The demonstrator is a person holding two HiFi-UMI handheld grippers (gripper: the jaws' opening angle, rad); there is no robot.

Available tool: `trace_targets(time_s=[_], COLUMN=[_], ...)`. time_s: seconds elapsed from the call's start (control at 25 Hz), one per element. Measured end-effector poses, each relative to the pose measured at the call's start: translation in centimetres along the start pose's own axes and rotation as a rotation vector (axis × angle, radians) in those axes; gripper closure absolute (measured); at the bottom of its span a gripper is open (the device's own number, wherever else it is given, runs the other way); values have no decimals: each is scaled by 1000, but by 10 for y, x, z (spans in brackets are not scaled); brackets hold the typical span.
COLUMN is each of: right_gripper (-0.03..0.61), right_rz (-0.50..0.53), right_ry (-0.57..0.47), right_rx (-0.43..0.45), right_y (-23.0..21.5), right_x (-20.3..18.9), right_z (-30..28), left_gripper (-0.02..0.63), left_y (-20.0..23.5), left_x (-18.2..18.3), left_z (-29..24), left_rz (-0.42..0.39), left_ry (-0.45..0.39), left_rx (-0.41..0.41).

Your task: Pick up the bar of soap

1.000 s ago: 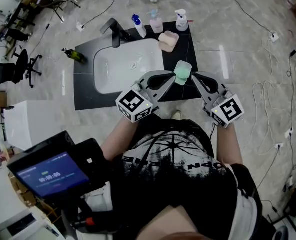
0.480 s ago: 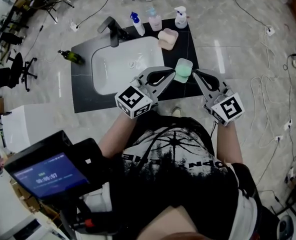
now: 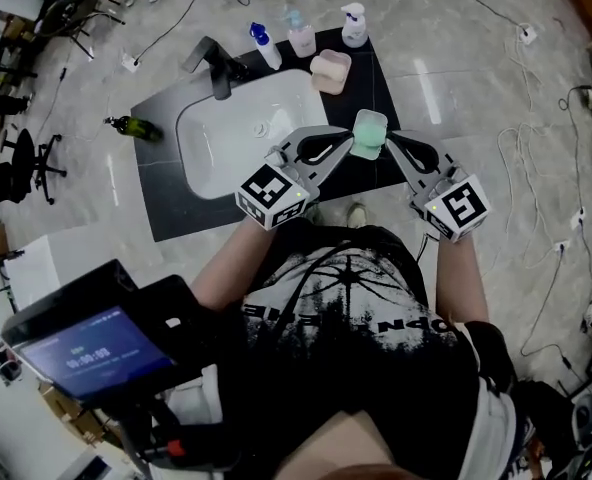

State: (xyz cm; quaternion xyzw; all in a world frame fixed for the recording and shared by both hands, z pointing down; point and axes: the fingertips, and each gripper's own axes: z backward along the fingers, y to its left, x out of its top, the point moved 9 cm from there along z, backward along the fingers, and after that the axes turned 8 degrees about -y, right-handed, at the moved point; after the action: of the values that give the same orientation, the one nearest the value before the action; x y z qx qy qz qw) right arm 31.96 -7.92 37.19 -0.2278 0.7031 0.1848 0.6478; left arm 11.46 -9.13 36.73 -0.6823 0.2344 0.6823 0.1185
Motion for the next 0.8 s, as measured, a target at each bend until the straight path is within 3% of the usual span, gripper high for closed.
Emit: trace_targets(time_s=[0.24, 0.56, 0.64, 0.8], right_gripper=[565, 556, 483, 422], right_rz=[-3, 8, 16, 46], right_ry=[67, 202, 248, 360], right_rx=[-83, -84, -86, -52], right_y=[-5, -14, -17, -22], right_x=[-8, -33, -40, -55], right_z=[-10, -28, -34, -47], left_gripper=[603, 603, 603, 603], left_y=[12, 28, 33, 42], left_x=[-12, -30, -35, -45], left_z=[-2, -9, -10, -14], left_rz=[27, 74, 84, 107], left_ry=[31, 60, 68, 82], left_rx=[-58, -99, -104, -106])
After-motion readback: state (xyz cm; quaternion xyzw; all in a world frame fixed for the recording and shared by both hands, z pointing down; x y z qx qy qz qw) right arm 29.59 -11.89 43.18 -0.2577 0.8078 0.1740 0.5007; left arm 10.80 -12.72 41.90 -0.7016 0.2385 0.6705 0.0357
